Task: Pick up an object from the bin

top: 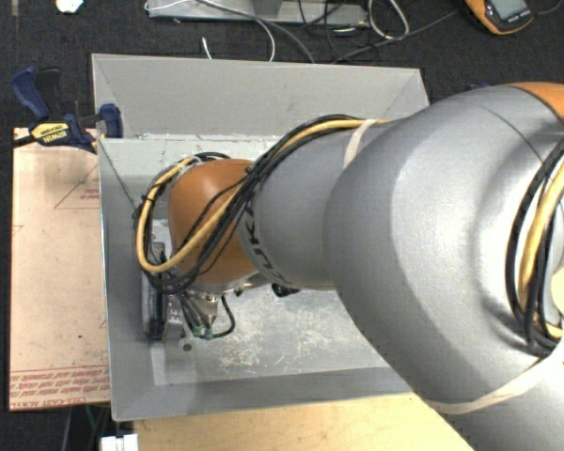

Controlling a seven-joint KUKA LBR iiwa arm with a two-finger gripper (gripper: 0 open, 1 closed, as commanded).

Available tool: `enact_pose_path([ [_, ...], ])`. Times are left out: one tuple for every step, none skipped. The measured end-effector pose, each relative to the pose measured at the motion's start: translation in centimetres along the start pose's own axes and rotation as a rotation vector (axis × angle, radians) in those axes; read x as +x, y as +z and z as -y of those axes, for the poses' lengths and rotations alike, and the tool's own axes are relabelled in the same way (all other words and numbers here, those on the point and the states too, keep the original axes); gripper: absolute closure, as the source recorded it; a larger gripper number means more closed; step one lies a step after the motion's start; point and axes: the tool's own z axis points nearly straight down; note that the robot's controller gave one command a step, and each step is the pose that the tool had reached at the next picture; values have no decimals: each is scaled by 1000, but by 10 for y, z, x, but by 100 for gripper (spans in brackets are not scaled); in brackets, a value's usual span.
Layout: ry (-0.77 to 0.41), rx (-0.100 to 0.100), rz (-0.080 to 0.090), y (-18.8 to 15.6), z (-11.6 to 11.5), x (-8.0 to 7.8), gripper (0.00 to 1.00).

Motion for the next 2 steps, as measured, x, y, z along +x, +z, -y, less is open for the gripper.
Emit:
enact_pose_path([
  [-24,-1,-3,-67,-4,1,100],
  [-27,-1,-4,-97,-3,-1,100],
])
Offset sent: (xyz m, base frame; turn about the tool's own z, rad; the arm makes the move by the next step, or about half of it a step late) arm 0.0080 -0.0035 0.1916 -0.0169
